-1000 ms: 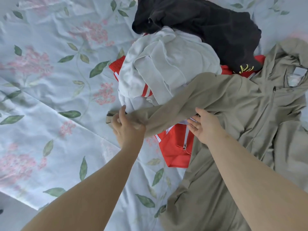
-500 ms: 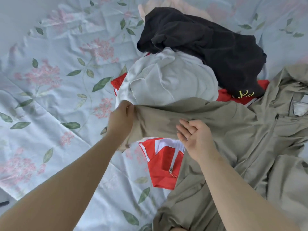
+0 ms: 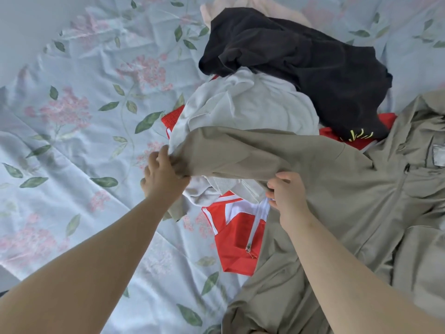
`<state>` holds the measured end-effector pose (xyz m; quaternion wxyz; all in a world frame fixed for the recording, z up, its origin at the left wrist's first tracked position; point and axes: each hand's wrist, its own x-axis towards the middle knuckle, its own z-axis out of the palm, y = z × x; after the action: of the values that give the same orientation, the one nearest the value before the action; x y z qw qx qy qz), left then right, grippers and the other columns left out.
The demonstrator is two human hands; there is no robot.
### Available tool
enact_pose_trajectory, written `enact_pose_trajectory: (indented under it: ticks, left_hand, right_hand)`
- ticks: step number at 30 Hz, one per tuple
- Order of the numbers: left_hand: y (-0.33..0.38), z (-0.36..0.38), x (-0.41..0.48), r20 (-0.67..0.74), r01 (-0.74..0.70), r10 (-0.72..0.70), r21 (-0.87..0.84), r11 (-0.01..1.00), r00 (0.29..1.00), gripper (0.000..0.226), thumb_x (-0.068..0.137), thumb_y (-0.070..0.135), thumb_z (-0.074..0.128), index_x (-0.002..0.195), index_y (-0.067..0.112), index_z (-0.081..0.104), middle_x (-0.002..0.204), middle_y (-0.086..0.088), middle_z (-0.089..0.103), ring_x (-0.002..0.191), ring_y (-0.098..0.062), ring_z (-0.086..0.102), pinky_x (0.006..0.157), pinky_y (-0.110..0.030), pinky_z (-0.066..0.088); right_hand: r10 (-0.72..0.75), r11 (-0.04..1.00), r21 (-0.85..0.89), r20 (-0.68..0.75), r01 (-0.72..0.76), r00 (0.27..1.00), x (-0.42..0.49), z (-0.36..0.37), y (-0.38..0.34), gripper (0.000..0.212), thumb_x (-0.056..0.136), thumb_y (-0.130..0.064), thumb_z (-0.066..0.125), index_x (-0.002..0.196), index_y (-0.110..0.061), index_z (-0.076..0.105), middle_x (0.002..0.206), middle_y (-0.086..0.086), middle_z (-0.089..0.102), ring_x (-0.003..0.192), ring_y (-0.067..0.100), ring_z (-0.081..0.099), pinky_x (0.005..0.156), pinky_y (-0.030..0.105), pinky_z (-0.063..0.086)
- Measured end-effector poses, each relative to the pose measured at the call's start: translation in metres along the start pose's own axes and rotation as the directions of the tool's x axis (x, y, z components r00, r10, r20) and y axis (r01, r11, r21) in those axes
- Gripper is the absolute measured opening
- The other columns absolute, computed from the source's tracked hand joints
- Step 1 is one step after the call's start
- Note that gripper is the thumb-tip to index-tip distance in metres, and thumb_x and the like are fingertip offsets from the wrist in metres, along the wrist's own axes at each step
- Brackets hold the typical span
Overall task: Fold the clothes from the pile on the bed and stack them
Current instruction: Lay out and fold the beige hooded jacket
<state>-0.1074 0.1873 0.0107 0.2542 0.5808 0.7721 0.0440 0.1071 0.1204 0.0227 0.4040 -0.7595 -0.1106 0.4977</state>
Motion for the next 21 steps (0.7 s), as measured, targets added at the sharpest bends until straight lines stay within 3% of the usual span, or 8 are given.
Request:
enact_pose_trajectory:
  ticks: [2, 3, 5, 8, 10, 13, 17, 21]
  left_hand:
    - [-0.009, 0.003, -0.001, -0.087, 0.279, -0.310, -0.259, 0.925, 0.947, 0.062, 0.083, 0.012, 0.053, 0.140, 0.019, 0.029, 0.145, -0.005, 0.027, 0.129, -0.031, 0.032, 0.106, -0.042, 0.028]
    - [-0.014, 0.006, 0.000, -0.084, 0.425, -0.506, -0.438, 0.792, 0.858, 0.053, 0.086, 0.011, 0.047, 0.137, 0.016, 0.033, 0.144, -0.007, 0.030, 0.128, -0.030, 0.034, 0.107, -0.040, 0.030]
    - [-0.018, 0.006, 0.001, 0.136, 0.595, -0.791, -0.736, 0.323, 0.597, 0.043, 0.092, 0.021, 0.042, 0.134, 0.014, 0.038, 0.140, -0.003, 0.040, 0.126, -0.026, 0.041, 0.104, -0.034, 0.033]
    - [-0.017, 0.004, -0.001, 0.613, 0.661, -0.610, -0.727, -0.186, 0.503, 0.034, 0.088, 0.044, 0.053, 0.108, 0.016, 0.051, 0.105, -0.002, 0.058, 0.104, -0.020, 0.057, 0.089, -0.032, 0.045]
    - [-0.013, 0.004, 0.000, 0.720, 0.650, -0.458, -0.683, -0.334, 0.521, 0.036, 0.086, 0.044, 0.061, 0.098, 0.011, 0.053, 0.093, -0.003, 0.059, 0.091, -0.018, 0.060, 0.079, -0.030, 0.051]
    - [-0.010, -0.008, 0.011, 0.674, 0.511, -0.365, -0.732, -0.451, 0.643, 0.026, 0.091, 0.023, 0.062, 0.113, 0.011, 0.057, 0.089, -0.003, 0.061, 0.077, -0.017, 0.058, 0.065, -0.027, 0.051]
    - [-0.011, -0.055, 0.026, 0.396, 0.252, -0.207, -0.830, -0.498, 0.894, 0.014, 0.096, 0.020, 0.053, 0.100, 0.008, 0.060, 0.105, -0.008, 0.066, 0.095, -0.022, 0.063, 0.089, -0.035, 0.050]
    - [-0.017, -0.079, 0.027, 0.405, 0.252, -0.136, -0.763, -0.595, 0.904, 0.022, 0.090, 0.025, 0.061, 0.106, 0.009, 0.062, 0.112, -0.014, 0.066, 0.104, -0.033, 0.064, 0.090, -0.047, 0.051]
  right_hand:
    - [-0.037, 0.999, -0.010, 0.021, 0.038, 0.999, -0.003, 0.010, 0.000, 0.009, 0.086, -0.004, 0.051, 0.087, -0.014, 0.050, 0.081, 0.006, 0.052, 0.062, 0.017, 0.048, 0.061, 0.025, 0.042]
    - [-0.048, 0.999, -0.022, 0.029, 0.048, 0.998, -0.005, 0.016, 0.000, 0.009, 0.086, -0.006, 0.052, 0.081, -0.013, 0.050, 0.080, 0.008, 0.052, 0.064, 0.018, 0.050, 0.063, 0.026, 0.043]
    - [-0.040, 0.998, -0.046, 0.044, 0.042, 0.998, -0.006, 0.028, 0.001, 0.013, 0.086, -0.006, 0.051, 0.075, -0.010, 0.047, 0.077, 0.011, 0.047, 0.065, 0.022, 0.049, 0.064, 0.030, 0.042]
    - [-0.020, 1.000, -0.022, 0.072, 0.022, 0.997, -0.007, 0.043, 0.004, 0.002, 0.086, -0.005, 0.050, 0.087, -0.005, 0.052, 0.080, 0.011, 0.042, 0.073, 0.025, 0.044, 0.059, 0.026, 0.041]
    - [0.016, 1.000, 0.006, 0.088, -0.016, 0.996, -0.007, 0.047, 0.005, 0.022, 0.088, -0.009, 0.051, 0.107, 0.003, 0.053, 0.087, 0.011, 0.049, 0.077, 0.025, 0.050, 0.061, 0.025, 0.045]
    - [0.034, 0.999, -0.003, 0.098, -0.034, 0.995, -0.008, 0.046, 0.005, 0.032, 0.089, -0.011, 0.051, 0.120, -0.001, 0.051, 0.096, 0.019, 0.053, 0.079, 0.036, 0.054, 0.065, 0.024, 0.048]
    - [0.045, 0.999, 0.008, 0.111, -0.046, 0.993, -0.009, 0.046, 0.002, 0.031, 0.089, -0.012, 0.051, 0.119, -0.003, 0.051, 0.095, 0.008, 0.055, 0.080, 0.022, 0.056, 0.068, 0.026, 0.048]
    - [0.041, 0.998, 0.041, 0.078, -0.044, 0.996, -0.009, 0.049, -0.003, 0.025, 0.090, -0.010, 0.050, 0.111, 0.004, 0.048, 0.089, 0.009, 0.047, 0.081, 0.023, 0.047, 0.062, 0.025, 0.042]
